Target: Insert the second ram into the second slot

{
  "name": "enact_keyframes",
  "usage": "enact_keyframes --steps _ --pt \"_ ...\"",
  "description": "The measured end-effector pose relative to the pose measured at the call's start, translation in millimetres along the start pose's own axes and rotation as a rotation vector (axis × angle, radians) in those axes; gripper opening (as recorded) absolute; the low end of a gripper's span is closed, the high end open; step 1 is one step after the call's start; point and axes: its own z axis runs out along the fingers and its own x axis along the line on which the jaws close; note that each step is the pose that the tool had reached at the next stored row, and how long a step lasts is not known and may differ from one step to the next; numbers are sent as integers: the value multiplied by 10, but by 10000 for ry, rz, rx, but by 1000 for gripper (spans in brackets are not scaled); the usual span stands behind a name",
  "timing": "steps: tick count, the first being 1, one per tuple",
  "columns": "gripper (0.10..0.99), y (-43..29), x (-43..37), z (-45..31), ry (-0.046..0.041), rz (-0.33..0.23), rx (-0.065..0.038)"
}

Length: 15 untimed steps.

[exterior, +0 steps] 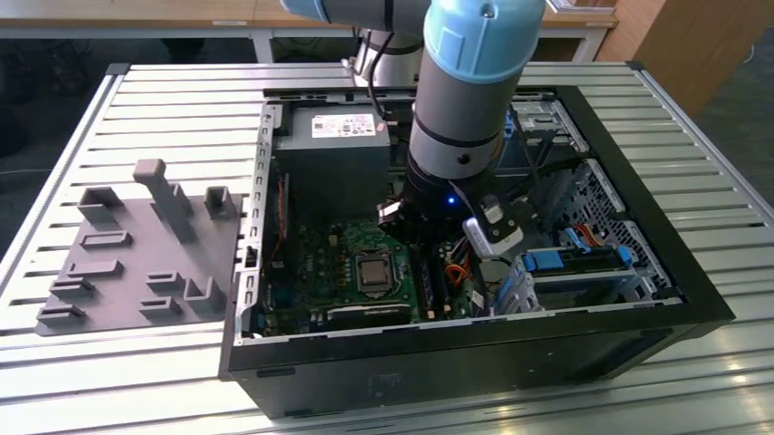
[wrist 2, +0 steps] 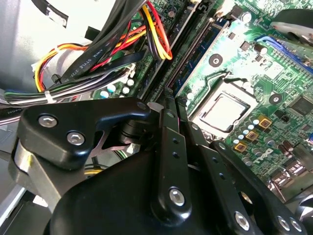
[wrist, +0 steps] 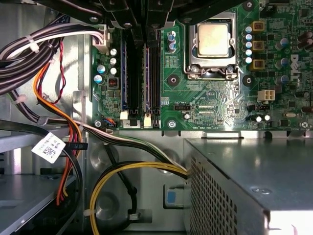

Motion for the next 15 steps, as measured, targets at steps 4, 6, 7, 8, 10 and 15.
enact_keyframes --steps 4,6,7,8,10,15 --pt "137 -1 0 22 1 0 3" --pt "137 -1 0 36 1 0 4" --pt "137 -2 0 35 2 0 5" --pt "137 -2 0 35 2 0 7" --pt "137 -1 0 36 1 0 7" --pt "212 -1 0 36 0 0 5"
